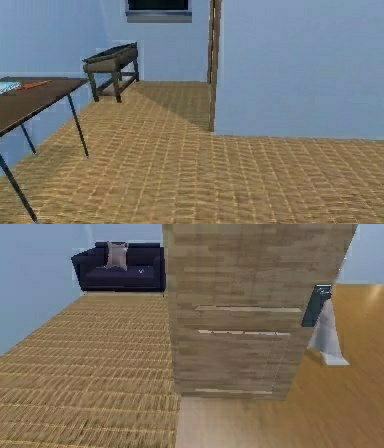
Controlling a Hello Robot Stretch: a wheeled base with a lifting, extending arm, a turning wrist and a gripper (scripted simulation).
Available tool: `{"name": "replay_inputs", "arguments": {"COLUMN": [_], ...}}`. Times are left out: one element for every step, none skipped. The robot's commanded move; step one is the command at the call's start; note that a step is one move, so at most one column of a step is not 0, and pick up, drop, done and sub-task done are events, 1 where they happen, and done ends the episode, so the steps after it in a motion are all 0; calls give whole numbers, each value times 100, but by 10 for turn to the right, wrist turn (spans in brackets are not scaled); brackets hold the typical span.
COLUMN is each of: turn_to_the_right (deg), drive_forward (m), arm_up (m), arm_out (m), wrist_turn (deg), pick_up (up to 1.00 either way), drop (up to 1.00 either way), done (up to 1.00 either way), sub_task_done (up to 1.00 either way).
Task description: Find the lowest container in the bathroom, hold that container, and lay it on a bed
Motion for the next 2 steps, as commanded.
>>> {"name": "replay_inputs", "arguments": {"turn_to_the_right": [-60, 0], "drive_forward": [0, 35], "arm_up": [0, 0], "arm_out": [0, 0], "wrist_turn": [0, 0], "pick_up": [0, 0], "drop": [0, 0], "done": [0, 0], "sub_task_done": [0, 0]}}
